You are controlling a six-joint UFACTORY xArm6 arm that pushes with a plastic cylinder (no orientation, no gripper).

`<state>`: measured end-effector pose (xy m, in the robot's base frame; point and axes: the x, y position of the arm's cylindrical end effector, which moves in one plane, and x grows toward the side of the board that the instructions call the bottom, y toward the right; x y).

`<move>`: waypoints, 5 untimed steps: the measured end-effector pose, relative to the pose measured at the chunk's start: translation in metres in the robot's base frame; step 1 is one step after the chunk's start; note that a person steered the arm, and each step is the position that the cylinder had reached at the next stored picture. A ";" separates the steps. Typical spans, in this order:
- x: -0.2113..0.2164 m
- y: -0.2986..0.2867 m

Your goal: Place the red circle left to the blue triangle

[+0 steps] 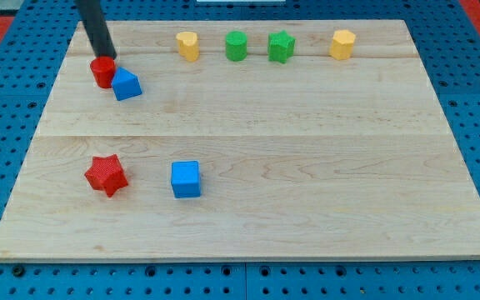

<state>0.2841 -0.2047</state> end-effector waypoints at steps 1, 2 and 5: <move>0.020 0.011; 0.032 -0.002; 0.113 -0.047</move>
<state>0.3974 -0.2514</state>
